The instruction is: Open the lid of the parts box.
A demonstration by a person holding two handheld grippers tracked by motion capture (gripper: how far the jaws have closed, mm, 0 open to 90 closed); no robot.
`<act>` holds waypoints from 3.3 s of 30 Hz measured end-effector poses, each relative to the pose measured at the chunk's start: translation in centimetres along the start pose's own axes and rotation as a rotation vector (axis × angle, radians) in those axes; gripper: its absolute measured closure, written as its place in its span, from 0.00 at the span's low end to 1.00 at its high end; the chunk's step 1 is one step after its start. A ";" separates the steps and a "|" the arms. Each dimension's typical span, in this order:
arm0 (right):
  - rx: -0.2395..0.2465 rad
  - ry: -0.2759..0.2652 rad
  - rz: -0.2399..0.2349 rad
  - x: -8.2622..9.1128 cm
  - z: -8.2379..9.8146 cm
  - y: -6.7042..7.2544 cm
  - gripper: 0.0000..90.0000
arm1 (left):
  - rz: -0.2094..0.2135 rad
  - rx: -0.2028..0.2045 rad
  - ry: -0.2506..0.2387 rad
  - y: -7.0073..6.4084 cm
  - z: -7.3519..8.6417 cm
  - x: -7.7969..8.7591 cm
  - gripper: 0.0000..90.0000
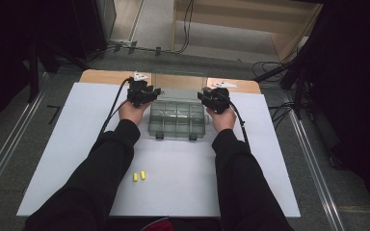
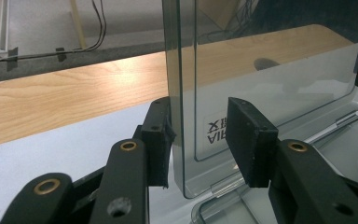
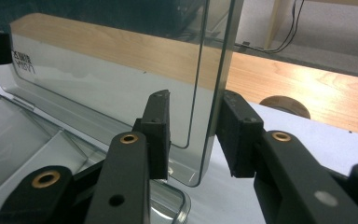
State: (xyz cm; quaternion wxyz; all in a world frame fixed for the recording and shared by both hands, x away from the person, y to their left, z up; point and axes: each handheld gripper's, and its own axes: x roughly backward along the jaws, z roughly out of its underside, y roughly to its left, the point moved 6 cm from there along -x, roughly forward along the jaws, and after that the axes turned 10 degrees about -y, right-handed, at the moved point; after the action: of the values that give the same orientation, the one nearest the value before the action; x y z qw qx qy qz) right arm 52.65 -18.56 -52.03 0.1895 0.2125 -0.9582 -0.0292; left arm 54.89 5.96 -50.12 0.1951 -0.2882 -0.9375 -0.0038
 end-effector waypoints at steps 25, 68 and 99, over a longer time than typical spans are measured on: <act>-0.079 0.045 0.008 -1.0 1.4 0.0 0.62 | -0.019 -0.003 0.031 0.1 1.3 -1.1 0.58; -0.127 0.096 0.023 -1.3 2.1 -0.1 0.56 | 0.001 0.078 0.081 0.5 2.8 -1.9 0.43; -0.037 0.144 -0.180 3.3 0.7 3.9 0.36 | 0.208 0.085 0.160 -1.3 0.9 3.5 0.33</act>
State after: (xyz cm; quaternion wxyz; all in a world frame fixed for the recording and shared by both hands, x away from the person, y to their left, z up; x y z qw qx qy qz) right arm 48.08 -16.42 -51.03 0.2586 0.2955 -0.9184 -0.0484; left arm 51.23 6.89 -49.52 0.2807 -0.3739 -0.8834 0.0332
